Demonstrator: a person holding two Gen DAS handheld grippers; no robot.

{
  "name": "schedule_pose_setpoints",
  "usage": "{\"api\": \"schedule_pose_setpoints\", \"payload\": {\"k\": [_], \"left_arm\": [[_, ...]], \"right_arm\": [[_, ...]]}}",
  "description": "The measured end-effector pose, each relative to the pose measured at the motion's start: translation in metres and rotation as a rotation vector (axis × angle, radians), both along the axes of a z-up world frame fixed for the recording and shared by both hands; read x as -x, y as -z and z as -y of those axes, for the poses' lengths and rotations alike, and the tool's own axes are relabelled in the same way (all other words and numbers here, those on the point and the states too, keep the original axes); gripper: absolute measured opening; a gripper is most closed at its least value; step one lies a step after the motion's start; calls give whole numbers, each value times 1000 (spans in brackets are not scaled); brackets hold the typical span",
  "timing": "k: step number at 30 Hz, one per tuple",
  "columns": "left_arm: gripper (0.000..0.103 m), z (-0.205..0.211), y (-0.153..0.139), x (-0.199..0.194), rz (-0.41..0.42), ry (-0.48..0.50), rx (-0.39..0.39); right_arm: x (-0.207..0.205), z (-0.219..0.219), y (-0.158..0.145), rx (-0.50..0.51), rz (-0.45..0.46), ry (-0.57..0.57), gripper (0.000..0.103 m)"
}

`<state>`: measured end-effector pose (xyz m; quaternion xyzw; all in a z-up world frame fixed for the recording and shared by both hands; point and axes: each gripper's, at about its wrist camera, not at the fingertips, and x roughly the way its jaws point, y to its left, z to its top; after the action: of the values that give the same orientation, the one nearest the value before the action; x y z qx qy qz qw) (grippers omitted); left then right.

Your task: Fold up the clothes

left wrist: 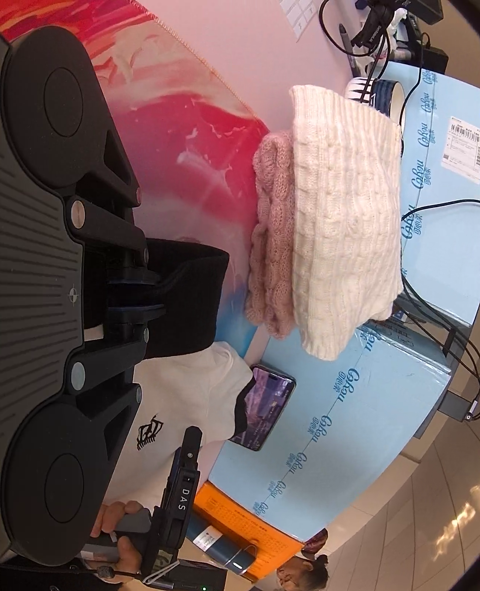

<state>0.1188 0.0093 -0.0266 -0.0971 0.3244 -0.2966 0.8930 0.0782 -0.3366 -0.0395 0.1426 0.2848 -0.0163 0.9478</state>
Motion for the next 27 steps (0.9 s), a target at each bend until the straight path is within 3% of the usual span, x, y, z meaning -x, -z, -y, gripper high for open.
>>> {"api": "schedule_pose_setpoints", "payload": {"k": [1,2,3,8,12,14,17,22,24,27], "left_arm": [[30,0,-5,1,24,-7,-2],[54,1,-11,2,52,-9,-2],[71,3,-16,3,80,-6,-4],[71,21,-37,8,206,35,-21],[71,56,-24,8,187,187,-111],[71,69,-15,5,166,217,-173],[71,76,-3,-4,134,201,-238],[71,76,5,-7,149,175,-282],[72,77,6,-6,160,178,-297],[72,78,6,-6,166,179,-308]], "right_arm": [[1,2,-1,-8,-2,6,69],[1,5,-3,-18,0,9,71],[2,8,-7,-28,6,14,72],[0,15,-20,-60,48,32,72],[-5,20,-27,-171,78,2,72],[-9,19,-28,-242,96,-45,72],[-26,13,-20,-286,52,-114,72],[-44,28,-3,-226,11,-12,69],[-34,41,-8,-266,38,5,71],[-6,60,-27,-172,102,19,73]]}}
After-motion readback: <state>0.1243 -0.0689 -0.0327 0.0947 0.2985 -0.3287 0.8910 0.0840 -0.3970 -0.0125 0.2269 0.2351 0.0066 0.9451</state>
